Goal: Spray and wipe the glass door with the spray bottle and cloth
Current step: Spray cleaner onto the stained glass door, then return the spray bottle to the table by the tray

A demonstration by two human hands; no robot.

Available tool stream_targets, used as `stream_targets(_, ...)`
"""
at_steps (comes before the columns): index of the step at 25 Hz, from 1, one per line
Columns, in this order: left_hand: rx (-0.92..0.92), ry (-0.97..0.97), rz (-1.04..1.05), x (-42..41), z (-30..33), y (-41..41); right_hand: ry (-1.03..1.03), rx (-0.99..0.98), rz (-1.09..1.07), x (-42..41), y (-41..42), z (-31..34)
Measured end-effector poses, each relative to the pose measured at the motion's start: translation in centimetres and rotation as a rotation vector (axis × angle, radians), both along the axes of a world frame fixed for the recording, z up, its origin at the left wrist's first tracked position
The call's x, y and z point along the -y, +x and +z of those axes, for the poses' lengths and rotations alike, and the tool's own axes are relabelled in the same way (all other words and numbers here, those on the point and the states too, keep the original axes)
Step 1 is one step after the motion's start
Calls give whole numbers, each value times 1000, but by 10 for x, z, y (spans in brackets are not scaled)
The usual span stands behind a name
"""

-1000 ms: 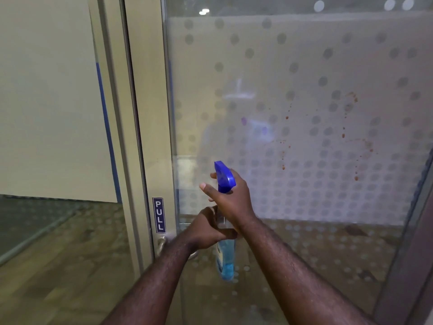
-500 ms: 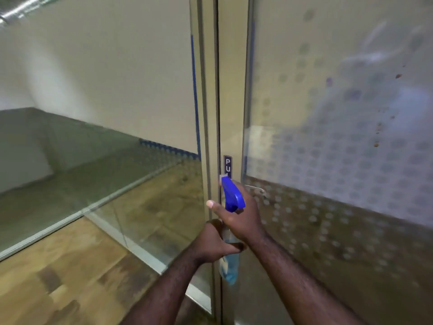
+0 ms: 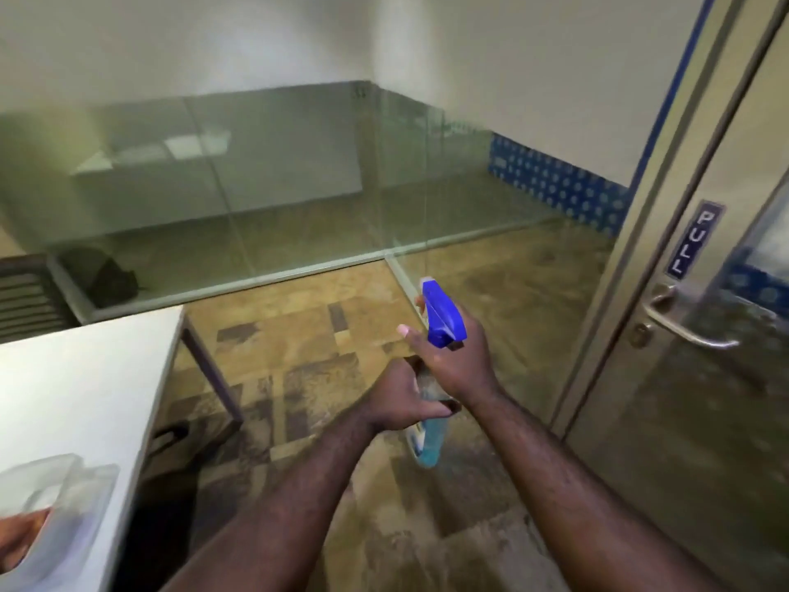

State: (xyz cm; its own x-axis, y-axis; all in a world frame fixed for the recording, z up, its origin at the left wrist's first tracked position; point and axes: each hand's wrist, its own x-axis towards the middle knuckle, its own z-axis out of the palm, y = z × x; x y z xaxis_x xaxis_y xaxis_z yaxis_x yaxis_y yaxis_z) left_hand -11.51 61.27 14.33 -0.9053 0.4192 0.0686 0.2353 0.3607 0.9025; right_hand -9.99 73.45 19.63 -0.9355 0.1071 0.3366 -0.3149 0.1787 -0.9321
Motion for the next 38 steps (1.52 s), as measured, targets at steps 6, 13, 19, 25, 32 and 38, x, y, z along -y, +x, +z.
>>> stream_targets(6, 23, 4, 296, 128, -24, 22, 21, 58, 233, 130, -8, -19)
stream_targets(13, 59, 62, 495, 271, -53, 42, 93, 161, 449, 286, -15, -43)
stream_targets(19, 40, 7, 771, 372, -86, 66, 93, 253, 622, 404, -7, -62)
stream_targets(25, -51, -5, 1016, 432, -97, 71, 41, 290, 784, 487, -12, -75)
stream_targets(32, 32, -65, 1201, 491, -110, 19, 92, 159, 906, 564, -69, -94)
stream_targets(38, 119, -81, 1260, 555, -132, -46, 139, 102, 1046, 635, -143, -123)
